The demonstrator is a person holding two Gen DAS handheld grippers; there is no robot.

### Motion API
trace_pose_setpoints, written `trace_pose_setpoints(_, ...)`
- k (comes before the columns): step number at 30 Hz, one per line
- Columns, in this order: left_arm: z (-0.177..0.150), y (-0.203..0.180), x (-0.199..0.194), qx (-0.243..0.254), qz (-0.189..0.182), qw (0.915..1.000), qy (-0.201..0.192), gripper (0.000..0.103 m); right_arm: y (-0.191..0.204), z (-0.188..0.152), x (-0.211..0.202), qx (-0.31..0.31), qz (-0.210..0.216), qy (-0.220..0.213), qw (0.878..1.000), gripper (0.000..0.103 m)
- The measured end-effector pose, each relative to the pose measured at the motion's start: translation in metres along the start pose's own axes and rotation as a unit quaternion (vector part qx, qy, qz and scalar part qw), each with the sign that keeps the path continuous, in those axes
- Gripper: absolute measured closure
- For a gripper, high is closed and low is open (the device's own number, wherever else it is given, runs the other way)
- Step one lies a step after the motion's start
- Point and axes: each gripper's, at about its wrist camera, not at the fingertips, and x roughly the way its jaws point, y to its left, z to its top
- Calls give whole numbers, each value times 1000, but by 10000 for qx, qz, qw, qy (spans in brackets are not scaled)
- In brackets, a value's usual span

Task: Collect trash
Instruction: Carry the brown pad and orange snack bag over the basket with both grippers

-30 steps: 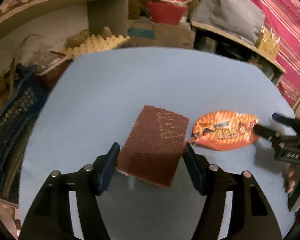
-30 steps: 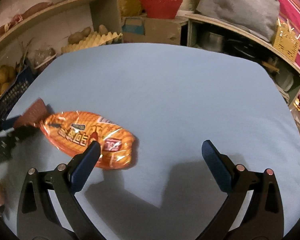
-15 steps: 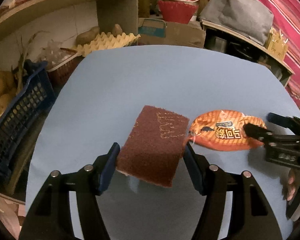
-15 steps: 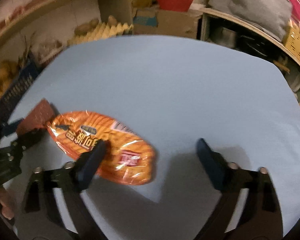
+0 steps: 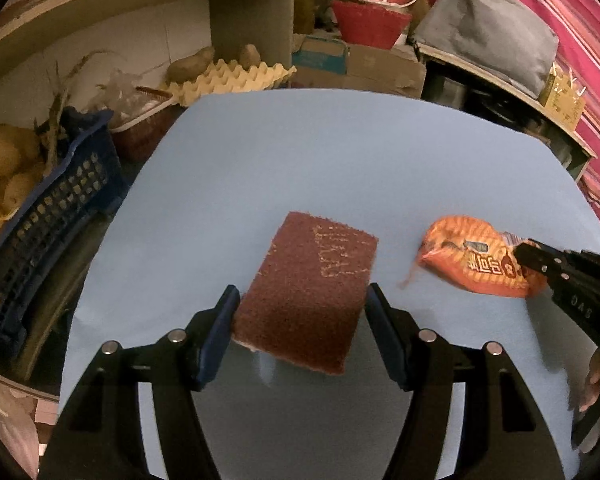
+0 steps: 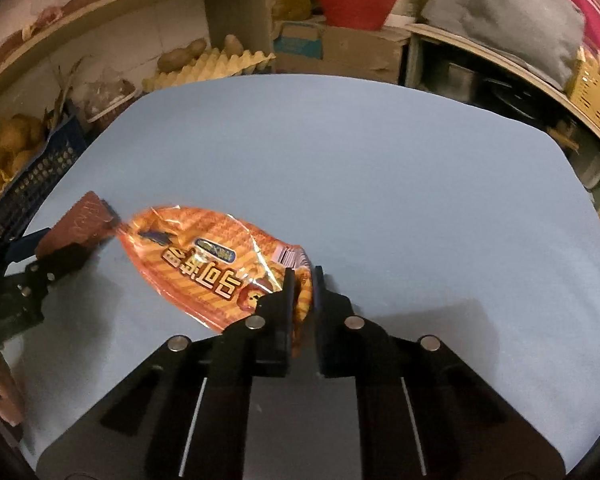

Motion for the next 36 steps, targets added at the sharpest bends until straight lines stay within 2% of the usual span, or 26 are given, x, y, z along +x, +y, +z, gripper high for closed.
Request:
trace_pose_setpoints(6,4,-11,-9,14,-35,9999,-133,39,-41,-3,-25,381,-83,-293,9988,97)
trace_pose_setpoints(16,13,-50,-27,41,-188,9989,-425,39,-131,-12,-81,736,-491,-649,9940,97)
trace_pose_setpoints(24,11,-111,-45,435,-281,9959,-738,39,-202,-43,-121,1038,-790,-764,9885,97)
trace_pose_setpoints(36,-2,-215,-56,957,-670,9883,-983,39,-271,-89,-175,1404,-939,-920,9813,97)
